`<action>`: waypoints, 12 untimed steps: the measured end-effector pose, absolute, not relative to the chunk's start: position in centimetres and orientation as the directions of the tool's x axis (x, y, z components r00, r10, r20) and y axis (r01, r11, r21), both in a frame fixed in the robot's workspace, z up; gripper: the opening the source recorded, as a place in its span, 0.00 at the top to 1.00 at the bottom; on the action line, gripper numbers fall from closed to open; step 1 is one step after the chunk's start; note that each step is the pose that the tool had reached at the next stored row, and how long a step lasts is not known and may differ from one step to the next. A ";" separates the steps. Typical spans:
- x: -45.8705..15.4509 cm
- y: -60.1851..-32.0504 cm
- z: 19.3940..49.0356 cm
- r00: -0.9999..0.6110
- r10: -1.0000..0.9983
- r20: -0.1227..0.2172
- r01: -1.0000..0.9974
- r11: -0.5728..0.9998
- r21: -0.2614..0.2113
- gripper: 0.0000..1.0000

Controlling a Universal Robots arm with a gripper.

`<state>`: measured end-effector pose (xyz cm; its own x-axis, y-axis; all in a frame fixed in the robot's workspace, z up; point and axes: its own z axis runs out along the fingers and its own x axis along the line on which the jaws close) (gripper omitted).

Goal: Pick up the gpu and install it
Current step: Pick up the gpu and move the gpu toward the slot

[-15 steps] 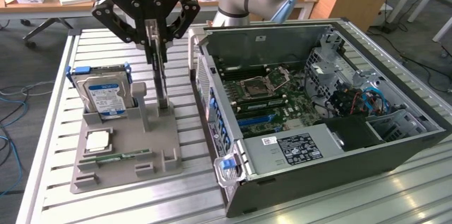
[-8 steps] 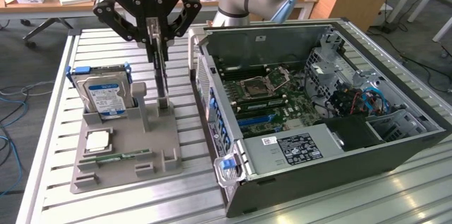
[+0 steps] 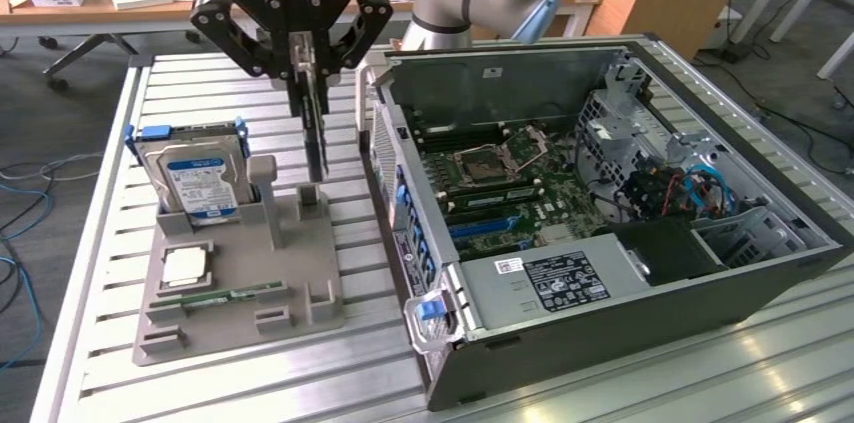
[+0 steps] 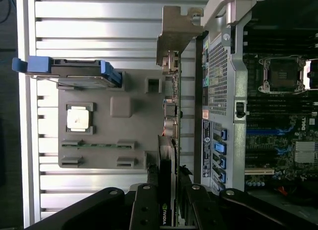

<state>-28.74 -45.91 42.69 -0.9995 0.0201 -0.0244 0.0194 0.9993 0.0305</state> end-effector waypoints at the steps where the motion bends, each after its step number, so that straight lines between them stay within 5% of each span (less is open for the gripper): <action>1: -28.5 -45.9 42.7 -0.999 0.020 -0.024 0.019 0.999 0.031 0.74; 12: -25.5 -45.9 42.7 -0.999 0.020 -0.025 0.019 0.999 0.031 0.74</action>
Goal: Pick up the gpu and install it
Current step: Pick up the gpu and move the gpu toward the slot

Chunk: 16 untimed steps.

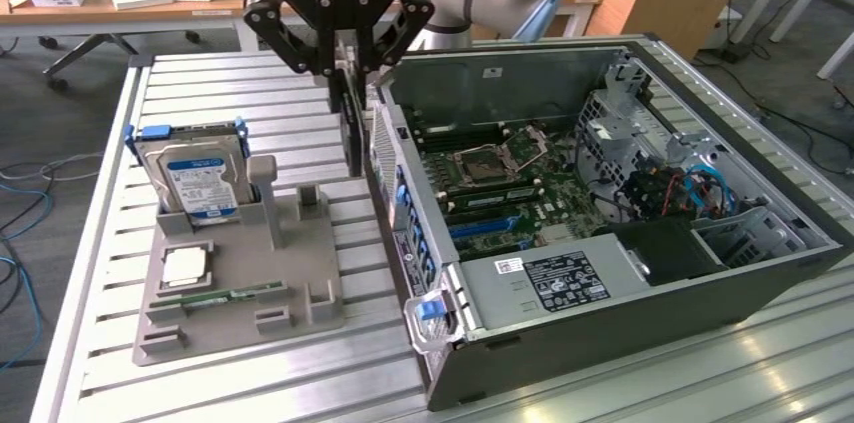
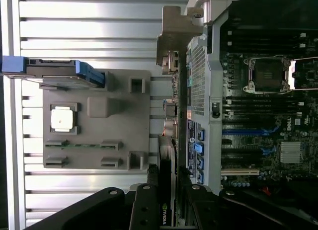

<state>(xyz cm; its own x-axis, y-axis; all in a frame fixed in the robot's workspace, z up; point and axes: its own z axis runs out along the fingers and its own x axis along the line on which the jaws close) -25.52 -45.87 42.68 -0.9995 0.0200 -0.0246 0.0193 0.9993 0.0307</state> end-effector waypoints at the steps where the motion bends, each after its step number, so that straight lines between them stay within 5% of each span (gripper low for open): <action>1: -25.2 -45.9 42.7 -0.999 0.020 -0.024 0.019 0.999 0.031 0.74; 16: -19.2 -45.8 42.7 -1.000 0.020 -0.024 0.019 0.999 0.030 0.74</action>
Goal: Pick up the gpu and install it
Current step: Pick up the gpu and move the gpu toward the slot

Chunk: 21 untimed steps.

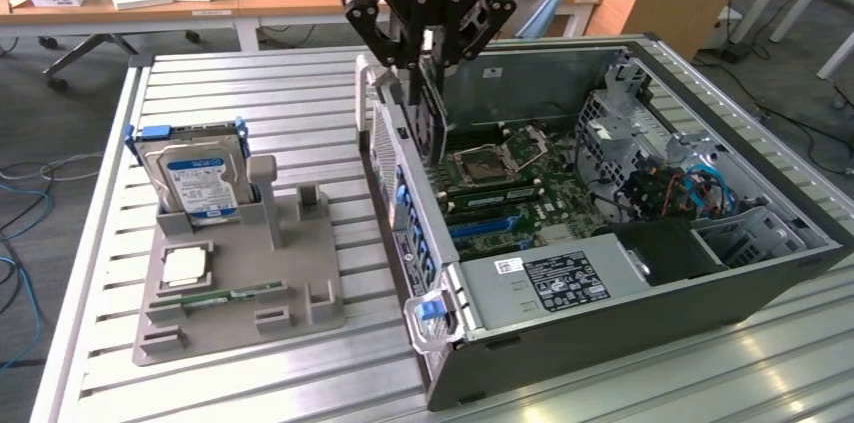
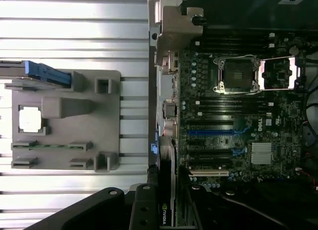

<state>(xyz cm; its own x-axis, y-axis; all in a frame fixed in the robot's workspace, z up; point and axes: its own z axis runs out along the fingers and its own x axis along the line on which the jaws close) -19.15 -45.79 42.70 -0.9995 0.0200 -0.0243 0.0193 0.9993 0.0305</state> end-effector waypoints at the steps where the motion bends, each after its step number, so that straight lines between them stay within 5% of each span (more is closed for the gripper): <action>1: -18.8 -45.8 42.7 -0.999 0.020 -0.024 0.020 0.999 0.030 0.74; 21: -10.0 -45.6 42.7 -0.999 0.020 -0.024 0.019 0.999 0.031 0.74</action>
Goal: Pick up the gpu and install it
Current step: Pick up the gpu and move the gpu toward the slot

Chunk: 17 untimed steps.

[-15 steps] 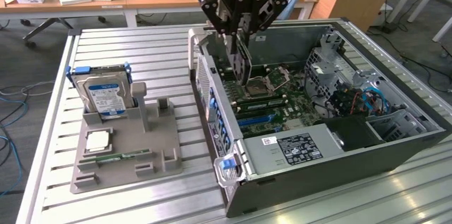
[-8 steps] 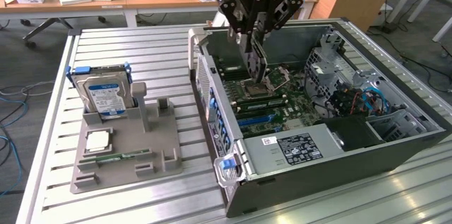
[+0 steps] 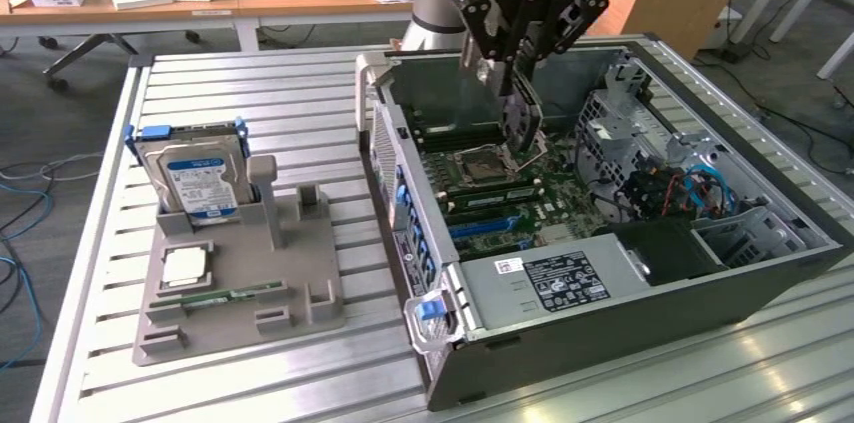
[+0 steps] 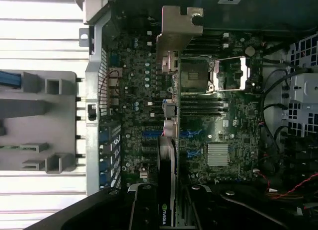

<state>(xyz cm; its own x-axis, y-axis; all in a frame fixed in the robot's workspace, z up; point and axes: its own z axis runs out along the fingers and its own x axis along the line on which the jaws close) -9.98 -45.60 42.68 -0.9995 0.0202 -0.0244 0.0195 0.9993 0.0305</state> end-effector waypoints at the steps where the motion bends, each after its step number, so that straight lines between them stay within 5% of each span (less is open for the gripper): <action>1: -9.5 -45.6 42.7 -0.999 0.020 -0.024 0.020 0.999 0.031 0.74; 17: -2.4 -45.5 42.7 -1.000 0.020 -0.024 0.019 0.999 0.031 0.74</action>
